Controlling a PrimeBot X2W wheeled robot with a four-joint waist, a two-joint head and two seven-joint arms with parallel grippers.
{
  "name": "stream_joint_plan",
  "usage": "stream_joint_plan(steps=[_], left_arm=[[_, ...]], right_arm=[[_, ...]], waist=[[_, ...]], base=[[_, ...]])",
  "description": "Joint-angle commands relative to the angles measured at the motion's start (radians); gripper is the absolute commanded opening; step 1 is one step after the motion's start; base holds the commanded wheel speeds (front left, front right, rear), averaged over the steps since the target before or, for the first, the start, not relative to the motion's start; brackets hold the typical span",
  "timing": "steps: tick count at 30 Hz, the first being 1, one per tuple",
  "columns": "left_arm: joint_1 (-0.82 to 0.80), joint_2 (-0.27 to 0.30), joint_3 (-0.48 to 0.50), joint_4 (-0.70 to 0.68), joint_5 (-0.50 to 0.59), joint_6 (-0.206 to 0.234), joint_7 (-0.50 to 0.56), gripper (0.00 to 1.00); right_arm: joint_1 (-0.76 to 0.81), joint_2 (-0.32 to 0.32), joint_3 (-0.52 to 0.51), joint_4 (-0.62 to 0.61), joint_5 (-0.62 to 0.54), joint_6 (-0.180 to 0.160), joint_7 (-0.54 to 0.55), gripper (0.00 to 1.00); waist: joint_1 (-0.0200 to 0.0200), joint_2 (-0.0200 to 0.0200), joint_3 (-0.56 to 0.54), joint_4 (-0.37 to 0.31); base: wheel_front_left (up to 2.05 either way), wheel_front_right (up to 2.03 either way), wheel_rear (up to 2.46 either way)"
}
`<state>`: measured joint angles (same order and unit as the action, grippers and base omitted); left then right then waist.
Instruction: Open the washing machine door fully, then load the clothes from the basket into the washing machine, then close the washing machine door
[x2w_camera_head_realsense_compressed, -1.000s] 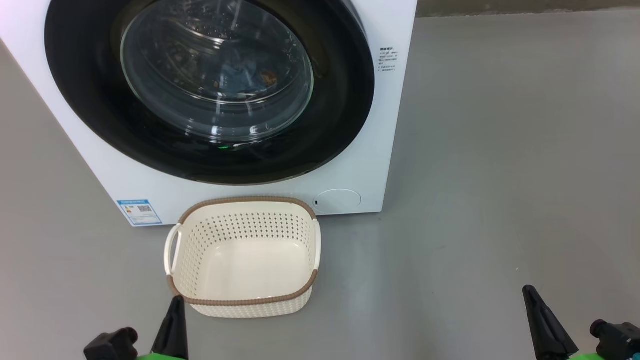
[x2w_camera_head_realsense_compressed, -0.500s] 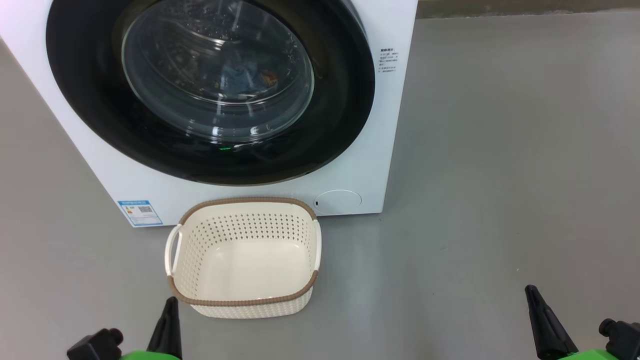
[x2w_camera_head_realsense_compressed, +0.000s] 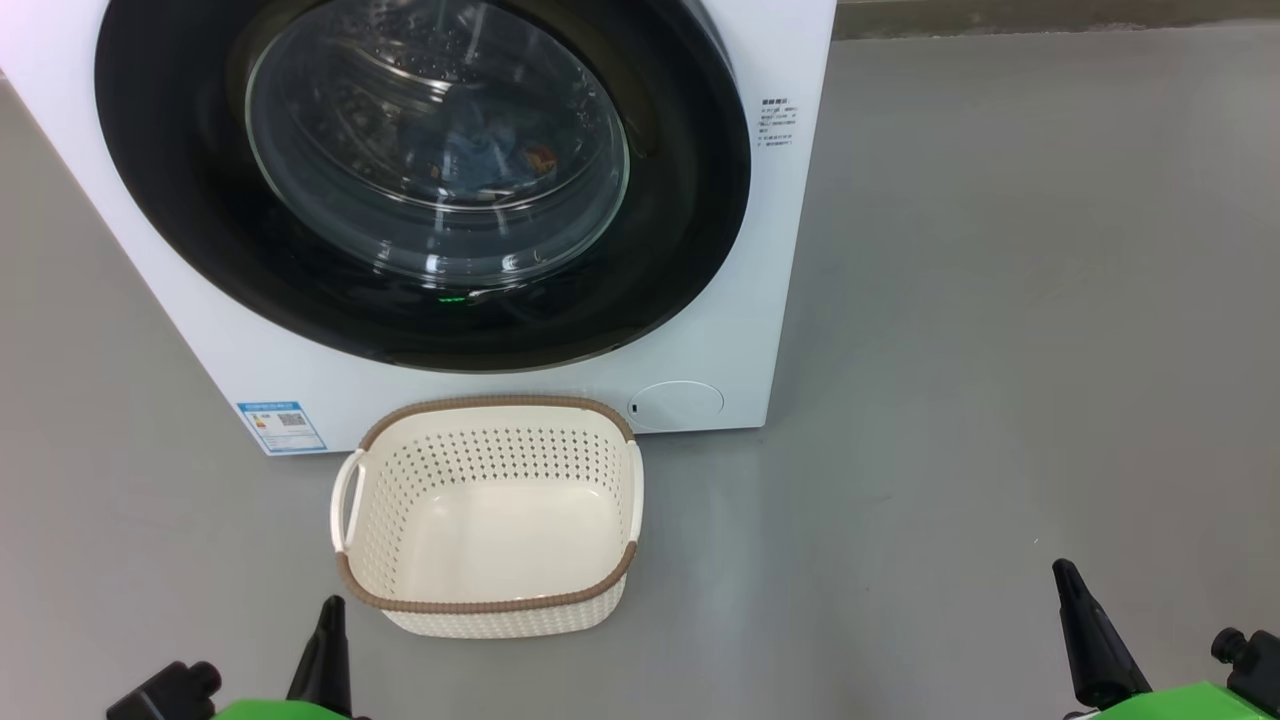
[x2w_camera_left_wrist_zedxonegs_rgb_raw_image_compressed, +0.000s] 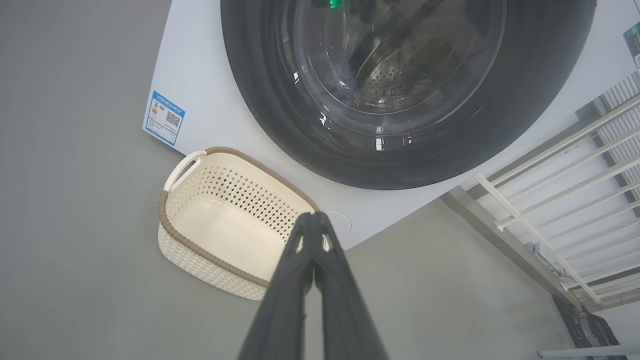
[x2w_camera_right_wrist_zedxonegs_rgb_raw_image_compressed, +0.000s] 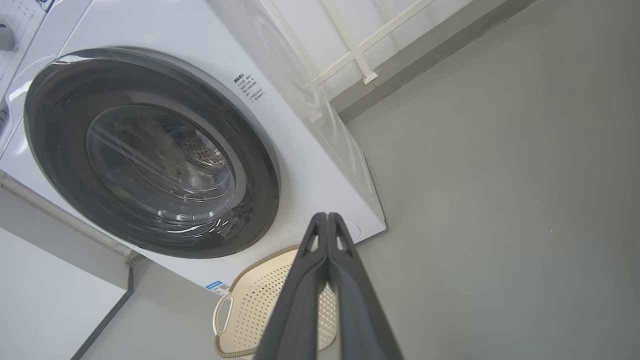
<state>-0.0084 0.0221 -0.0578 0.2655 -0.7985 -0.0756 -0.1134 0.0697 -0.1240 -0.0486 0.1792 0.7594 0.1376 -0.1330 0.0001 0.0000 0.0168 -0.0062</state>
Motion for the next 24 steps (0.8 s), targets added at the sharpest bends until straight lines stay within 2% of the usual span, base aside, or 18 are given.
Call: stream_joint_plan(steps=[1, 24], left_arm=[[-0.046, 0.014, 0.023, -0.021, -0.033, -0.009, 0.007, 0.00], [-0.062, 0.018, 0.067, -0.021, -0.261, -0.023, 0.071, 0.00]], right_arm=[[-0.045, -0.006, 0.001, -0.019, 0.032, -0.003, 0.005, 0.00], [-0.083, 0.010, -0.008, 0.005, 0.280, -0.004, 0.068, 0.00]], waist=[[-0.0001, 0.0000, 0.000, 0.000], [-0.0001, 0.0000, -0.004, 0.002]], base=[[0.00, 0.00, 0.00], [0.00, 0.00, 0.00]])
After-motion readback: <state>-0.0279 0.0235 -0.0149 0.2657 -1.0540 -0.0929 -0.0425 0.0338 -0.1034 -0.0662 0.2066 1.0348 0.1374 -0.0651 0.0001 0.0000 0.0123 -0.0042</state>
